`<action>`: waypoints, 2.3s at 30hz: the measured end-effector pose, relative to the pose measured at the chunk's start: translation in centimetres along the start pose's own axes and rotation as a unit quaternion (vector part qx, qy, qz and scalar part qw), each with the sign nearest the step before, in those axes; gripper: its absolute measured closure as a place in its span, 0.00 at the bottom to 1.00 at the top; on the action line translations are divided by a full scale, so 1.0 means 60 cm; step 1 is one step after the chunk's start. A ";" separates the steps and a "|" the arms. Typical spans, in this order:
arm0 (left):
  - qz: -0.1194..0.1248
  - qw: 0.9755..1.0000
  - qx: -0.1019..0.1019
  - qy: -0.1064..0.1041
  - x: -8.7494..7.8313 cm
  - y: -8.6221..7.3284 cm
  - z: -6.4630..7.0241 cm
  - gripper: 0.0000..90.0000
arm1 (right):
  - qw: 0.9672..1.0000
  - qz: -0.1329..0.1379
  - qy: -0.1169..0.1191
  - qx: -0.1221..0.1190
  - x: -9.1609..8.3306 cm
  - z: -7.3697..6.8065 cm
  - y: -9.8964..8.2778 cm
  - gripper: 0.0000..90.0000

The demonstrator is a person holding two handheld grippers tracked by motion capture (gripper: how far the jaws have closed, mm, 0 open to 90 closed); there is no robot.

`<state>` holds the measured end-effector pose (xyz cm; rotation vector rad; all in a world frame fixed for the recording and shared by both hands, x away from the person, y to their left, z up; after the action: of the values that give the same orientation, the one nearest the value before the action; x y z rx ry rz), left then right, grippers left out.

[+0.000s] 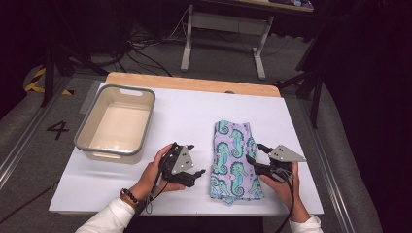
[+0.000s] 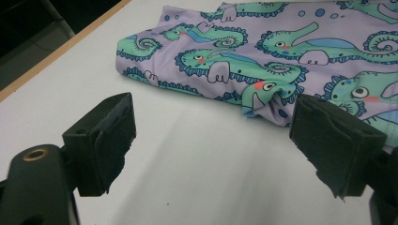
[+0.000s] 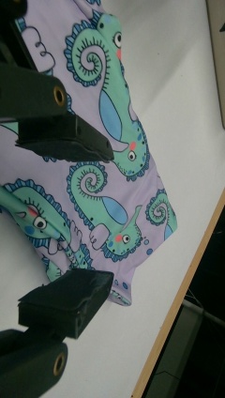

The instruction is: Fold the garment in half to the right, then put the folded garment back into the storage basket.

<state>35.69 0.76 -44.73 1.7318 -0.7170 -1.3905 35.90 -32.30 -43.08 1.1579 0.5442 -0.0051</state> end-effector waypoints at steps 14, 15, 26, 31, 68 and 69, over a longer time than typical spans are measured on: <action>0.014 1.000 -0.006 -0.028 -0.009 -0.013 0.014 0.14 | 1.000 0.011 0.014 -0.003 -0.024 -0.021 -0.014 0.29; 0.015 0.999 -0.008 -0.031 -0.010 -0.014 0.014 0.13 | 1.000 0.011 0.013 -0.006 -0.026 -0.022 -0.016 0.28; 0.013 0.999 -0.024 -0.038 -0.021 -0.026 0.025 0.10 | 1.000 -0.004 0.012 -0.011 -0.036 -0.024 -0.037 0.26; 0.009 0.999 -0.031 -0.038 -0.024 -0.033 0.031 0.10 | 1.000 -0.011 0.004 -0.013 -0.037 -0.022 -0.044 0.24; -0.016 0.991 -0.062 -0.117 -0.001 -0.037 0.060 0.12 | 1.000 -0.023 -0.010 -0.007 -0.023 -0.009 -0.054 0.22; -0.017 0.991 -0.064 -0.120 0.001 -0.035 0.062 0.12 | 1.000 -0.023 -0.009 -0.009 -0.022 -0.009 -0.055 0.22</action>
<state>32.00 0.99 -46.88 1.4989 -0.7132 -1.6506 33.58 -33.55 -45.54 1.1273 0.5525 -0.0500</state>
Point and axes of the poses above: each handheld gripper's, and its own axes: x roughly forward along the jaws, y roughly out of its top, z roughly to its right, the point moved 1 cm from there along x, roughly forward along the jaws, and after that the axes turned 15 degrees about -y, right-handed, at the moved point
